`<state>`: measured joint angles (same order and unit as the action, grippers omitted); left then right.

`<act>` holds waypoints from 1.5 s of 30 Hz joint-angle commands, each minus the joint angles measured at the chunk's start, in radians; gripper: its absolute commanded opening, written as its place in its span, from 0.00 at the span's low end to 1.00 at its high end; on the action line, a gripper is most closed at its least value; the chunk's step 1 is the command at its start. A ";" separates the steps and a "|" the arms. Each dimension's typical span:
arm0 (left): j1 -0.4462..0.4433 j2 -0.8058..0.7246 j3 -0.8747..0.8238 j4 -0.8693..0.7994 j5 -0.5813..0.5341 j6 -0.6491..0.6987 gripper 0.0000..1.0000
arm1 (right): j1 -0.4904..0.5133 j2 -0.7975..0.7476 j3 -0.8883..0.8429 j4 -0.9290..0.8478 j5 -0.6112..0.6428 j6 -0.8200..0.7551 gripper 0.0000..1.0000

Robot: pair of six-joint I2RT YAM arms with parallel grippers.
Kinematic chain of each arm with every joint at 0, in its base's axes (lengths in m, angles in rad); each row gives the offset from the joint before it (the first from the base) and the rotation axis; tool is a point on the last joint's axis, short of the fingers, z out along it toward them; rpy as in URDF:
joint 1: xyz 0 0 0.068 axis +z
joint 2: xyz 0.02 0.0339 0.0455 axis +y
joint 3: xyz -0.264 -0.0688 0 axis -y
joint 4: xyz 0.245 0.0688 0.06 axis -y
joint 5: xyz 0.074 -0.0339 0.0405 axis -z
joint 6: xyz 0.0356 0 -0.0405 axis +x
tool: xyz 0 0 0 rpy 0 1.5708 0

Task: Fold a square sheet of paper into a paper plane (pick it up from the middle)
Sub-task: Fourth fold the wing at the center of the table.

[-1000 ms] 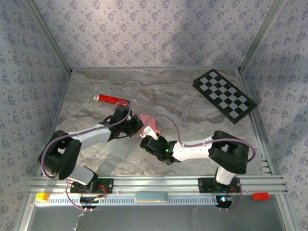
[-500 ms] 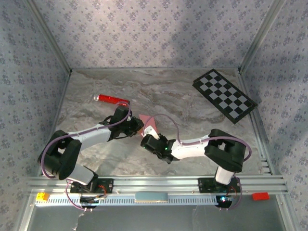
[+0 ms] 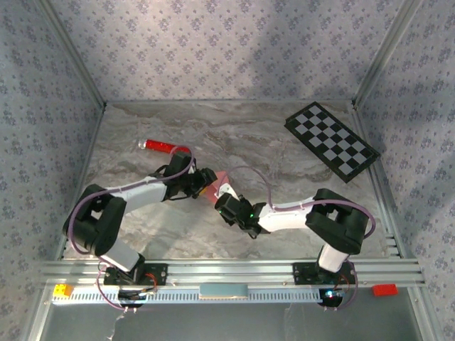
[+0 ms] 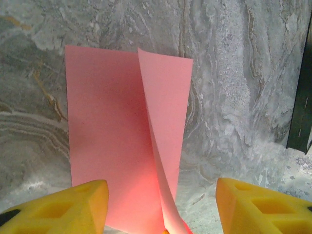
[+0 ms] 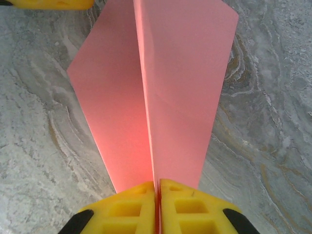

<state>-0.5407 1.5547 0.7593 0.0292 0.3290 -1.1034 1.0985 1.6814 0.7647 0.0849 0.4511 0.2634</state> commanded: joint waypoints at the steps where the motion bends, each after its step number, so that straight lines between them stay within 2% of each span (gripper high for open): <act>1: 0.005 0.022 0.028 -0.017 0.032 0.033 0.60 | -0.014 -0.016 -0.016 0.014 -0.033 -0.013 0.11; 5: 0.011 0.051 0.035 -0.025 0.045 0.031 0.58 | -0.024 -0.035 -0.044 0.049 -0.057 -0.010 0.10; 14: 0.015 0.082 0.072 -0.042 0.072 0.046 0.42 | -0.037 -0.070 -0.091 0.103 -0.092 -0.029 0.11; 20: 0.015 0.091 0.081 -0.049 0.092 0.047 0.42 | -0.038 -0.072 -0.091 0.107 -0.103 -0.046 0.11; 23: 0.016 0.094 0.081 -0.052 0.094 0.047 0.34 | -0.039 -0.075 -0.096 0.114 -0.107 -0.046 0.12; 30: 0.016 0.084 0.085 -0.073 0.083 0.046 0.08 | -0.048 -0.081 -0.112 0.116 -0.125 -0.032 0.15; 45: 0.019 0.082 0.095 -0.091 0.106 0.056 0.07 | -0.054 -0.084 -0.123 0.122 -0.117 -0.054 0.24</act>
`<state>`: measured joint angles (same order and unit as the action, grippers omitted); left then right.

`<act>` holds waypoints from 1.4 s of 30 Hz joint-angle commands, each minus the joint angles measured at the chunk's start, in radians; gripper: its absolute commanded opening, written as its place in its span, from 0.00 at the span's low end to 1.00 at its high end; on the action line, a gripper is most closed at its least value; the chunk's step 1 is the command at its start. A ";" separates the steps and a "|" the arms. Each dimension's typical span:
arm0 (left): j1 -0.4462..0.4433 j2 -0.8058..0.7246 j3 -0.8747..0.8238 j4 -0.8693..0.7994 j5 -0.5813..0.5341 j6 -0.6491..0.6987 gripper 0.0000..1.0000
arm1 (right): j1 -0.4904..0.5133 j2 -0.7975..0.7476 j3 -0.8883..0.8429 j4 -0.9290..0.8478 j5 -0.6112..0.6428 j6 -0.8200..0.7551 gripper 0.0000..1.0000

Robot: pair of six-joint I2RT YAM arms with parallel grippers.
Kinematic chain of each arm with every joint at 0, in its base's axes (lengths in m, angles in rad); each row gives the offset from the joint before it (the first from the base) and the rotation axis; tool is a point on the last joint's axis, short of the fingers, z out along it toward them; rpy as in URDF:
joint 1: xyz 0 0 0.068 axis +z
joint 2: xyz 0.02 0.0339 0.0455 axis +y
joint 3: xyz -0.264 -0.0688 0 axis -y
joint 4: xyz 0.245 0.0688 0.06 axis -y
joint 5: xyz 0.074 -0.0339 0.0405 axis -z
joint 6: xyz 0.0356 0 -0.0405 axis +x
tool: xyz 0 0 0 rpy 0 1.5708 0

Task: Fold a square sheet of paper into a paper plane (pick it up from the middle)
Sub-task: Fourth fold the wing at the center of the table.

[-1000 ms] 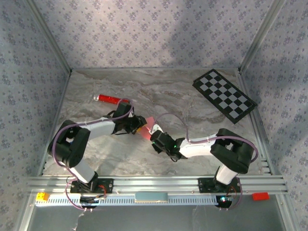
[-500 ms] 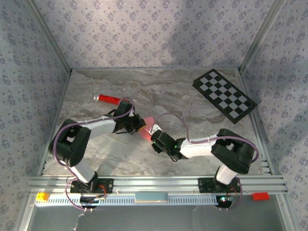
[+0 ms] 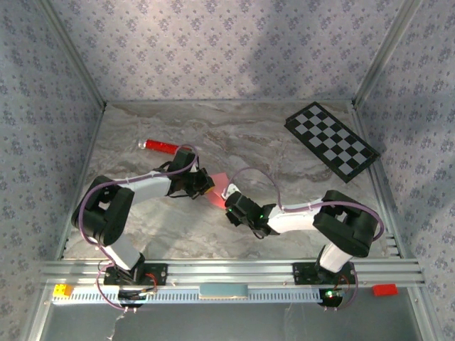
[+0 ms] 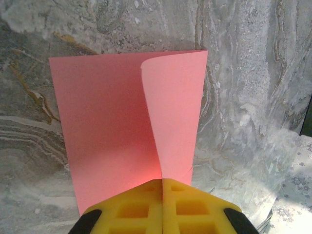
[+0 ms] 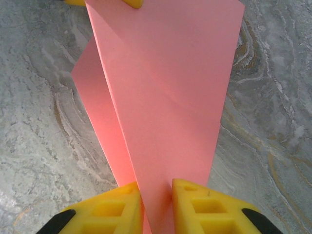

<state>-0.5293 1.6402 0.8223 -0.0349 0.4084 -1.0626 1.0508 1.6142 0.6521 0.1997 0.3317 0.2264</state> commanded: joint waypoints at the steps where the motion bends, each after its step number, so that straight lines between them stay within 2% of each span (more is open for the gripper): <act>1: 0.006 -0.002 0.032 -0.026 0.030 0.016 0.06 | -0.007 -0.016 -0.009 0.007 0.007 -0.018 0.24; 11: 0.008 0.001 0.037 -0.032 0.041 0.018 0.07 | -0.006 -0.008 -0.003 0.015 0.026 -0.046 0.26; 24: 0.010 0.002 0.043 -0.045 0.037 0.020 0.08 | -0.011 -0.004 -0.003 0.015 -0.016 -0.044 0.11; 28: 0.012 -0.010 0.040 -0.045 0.027 0.020 0.16 | -0.012 -0.007 -0.002 0.015 -0.019 -0.035 0.07; 36: 0.014 -0.075 0.027 -0.077 -0.034 0.023 0.52 | -0.038 0.004 -0.024 0.048 -0.105 0.045 0.02; 39: 0.015 -0.105 0.014 -0.093 -0.064 0.024 0.58 | -0.050 0.010 -0.034 0.072 -0.158 0.059 0.01; 42: 0.016 -0.122 0.005 -0.103 -0.074 0.024 0.59 | -0.072 0.018 -0.045 0.097 -0.221 0.089 0.01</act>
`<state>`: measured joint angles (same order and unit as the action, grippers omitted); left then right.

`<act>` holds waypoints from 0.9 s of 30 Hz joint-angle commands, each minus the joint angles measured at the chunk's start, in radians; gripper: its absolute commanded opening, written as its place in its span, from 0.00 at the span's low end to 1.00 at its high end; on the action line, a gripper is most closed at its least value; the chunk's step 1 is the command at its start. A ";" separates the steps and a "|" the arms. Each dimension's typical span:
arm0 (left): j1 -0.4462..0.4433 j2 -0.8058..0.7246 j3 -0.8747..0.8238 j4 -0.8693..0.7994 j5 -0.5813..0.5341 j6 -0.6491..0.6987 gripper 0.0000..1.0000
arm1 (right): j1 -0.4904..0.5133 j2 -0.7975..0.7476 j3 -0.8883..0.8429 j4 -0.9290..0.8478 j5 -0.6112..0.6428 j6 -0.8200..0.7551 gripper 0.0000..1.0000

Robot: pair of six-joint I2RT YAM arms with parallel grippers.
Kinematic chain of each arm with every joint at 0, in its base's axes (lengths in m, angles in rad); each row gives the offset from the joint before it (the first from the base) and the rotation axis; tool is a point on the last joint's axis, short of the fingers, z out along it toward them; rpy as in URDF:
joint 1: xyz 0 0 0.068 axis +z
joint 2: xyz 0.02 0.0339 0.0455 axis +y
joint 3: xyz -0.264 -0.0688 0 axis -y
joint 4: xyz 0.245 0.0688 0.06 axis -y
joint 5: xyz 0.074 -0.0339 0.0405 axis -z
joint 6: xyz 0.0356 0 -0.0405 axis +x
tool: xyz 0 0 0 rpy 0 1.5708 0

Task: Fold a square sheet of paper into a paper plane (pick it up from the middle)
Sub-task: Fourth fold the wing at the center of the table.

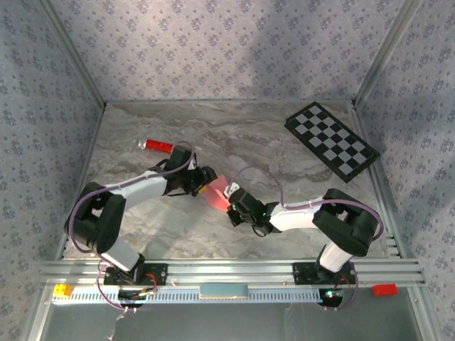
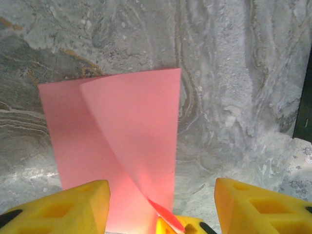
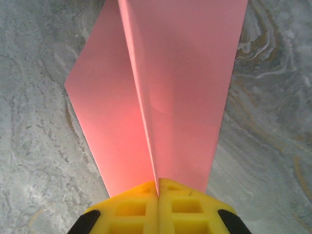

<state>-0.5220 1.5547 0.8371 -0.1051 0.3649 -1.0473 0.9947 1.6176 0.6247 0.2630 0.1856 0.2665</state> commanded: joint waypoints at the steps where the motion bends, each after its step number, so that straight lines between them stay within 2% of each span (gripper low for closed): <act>1: 0.009 -0.039 -0.013 -0.034 -0.033 0.009 0.59 | -0.023 0.016 -0.022 0.047 -0.090 0.061 0.01; 7: 0.010 -0.051 -0.026 -0.036 -0.041 0.004 0.54 | -0.055 0.024 -0.050 0.112 -0.169 0.122 0.00; 15: 0.008 -0.042 -0.037 -0.026 -0.038 -0.002 0.30 | -0.117 0.041 -0.082 0.195 -0.307 0.210 0.00; 22: 0.009 -0.031 -0.047 0.002 -0.022 -0.007 0.14 | -0.168 0.080 -0.083 0.237 -0.421 0.279 0.00; 27: 0.007 -0.008 -0.047 0.019 -0.004 -0.006 0.10 | -0.202 0.101 -0.083 0.249 -0.477 0.323 0.00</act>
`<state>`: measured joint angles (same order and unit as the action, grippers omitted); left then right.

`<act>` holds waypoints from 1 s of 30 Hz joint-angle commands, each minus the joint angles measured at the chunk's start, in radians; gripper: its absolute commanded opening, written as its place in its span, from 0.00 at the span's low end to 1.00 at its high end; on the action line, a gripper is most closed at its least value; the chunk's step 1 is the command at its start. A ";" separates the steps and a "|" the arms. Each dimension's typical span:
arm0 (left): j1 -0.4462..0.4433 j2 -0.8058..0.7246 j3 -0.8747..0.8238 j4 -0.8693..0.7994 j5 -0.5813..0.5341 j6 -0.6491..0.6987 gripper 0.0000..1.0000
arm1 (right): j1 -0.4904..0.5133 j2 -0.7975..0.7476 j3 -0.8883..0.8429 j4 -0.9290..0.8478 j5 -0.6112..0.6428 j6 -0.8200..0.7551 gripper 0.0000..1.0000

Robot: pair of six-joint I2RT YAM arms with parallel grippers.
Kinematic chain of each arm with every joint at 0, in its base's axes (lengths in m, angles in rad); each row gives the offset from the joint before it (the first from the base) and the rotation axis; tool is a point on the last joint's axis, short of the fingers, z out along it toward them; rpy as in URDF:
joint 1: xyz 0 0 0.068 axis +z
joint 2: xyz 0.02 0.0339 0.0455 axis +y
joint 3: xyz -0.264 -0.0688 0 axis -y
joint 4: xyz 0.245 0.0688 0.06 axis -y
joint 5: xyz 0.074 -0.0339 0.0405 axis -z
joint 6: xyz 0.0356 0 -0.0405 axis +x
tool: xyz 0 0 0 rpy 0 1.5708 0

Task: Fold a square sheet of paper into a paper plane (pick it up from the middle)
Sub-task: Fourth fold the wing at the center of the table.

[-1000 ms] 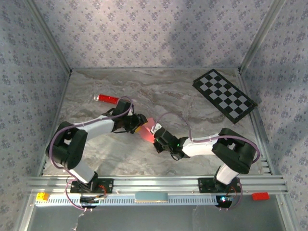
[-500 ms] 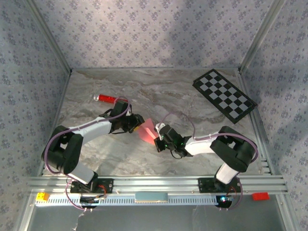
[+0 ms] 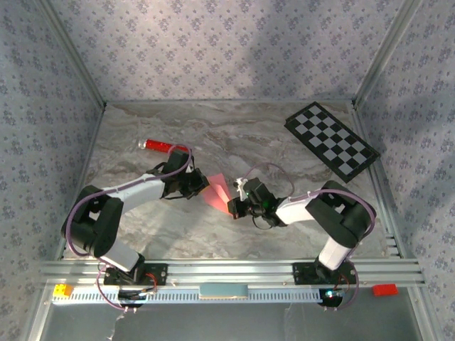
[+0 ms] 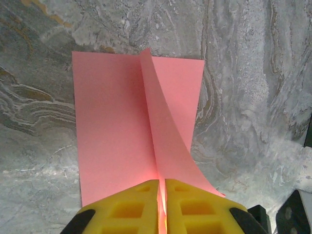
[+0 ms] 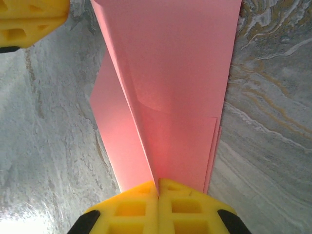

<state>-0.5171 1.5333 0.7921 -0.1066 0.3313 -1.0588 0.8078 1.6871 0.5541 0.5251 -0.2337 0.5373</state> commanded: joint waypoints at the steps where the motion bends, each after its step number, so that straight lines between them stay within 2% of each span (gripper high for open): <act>1: 0.002 0.022 0.001 0.027 0.039 0.006 0.09 | -0.024 0.034 -0.015 -0.010 -0.071 0.060 0.00; 10: -0.028 0.054 0.005 0.106 0.082 0.003 0.06 | -0.068 0.073 -0.024 0.045 -0.160 0.152 0.00; 30: -0.061 0.146 0.023 0.221 0.091 -0.033 0.06 | -0.097 0.096 -0.005 -0.017 -0.193 0.180 0.00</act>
<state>-0.5728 1.6608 0.7918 0.0765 0.4191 -1.0775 0.7147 1.7401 0.5499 0.6067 -0.4355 0.7040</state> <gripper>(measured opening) 0.065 0.052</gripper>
